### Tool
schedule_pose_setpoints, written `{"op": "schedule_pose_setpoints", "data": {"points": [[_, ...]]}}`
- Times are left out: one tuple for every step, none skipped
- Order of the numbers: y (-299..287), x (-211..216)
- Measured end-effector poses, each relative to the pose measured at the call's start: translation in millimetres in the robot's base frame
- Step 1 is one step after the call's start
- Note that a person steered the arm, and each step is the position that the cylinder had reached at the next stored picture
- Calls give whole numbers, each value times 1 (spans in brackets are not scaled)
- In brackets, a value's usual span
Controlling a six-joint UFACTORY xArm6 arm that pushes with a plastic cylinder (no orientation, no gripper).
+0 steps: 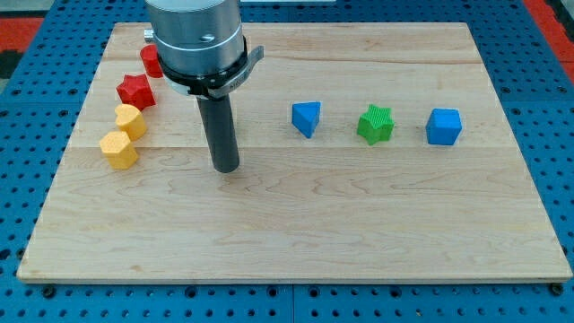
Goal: Move the yellow hexagon into the red star
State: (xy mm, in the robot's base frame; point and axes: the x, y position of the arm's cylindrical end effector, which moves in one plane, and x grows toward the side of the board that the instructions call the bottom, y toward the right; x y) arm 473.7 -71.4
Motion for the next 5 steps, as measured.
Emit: {"op": "schedule_pose_setpoints", "data": {"points": [[-15,20],[-76,36],[-135,12],[-151,6],[-147,6]]}}
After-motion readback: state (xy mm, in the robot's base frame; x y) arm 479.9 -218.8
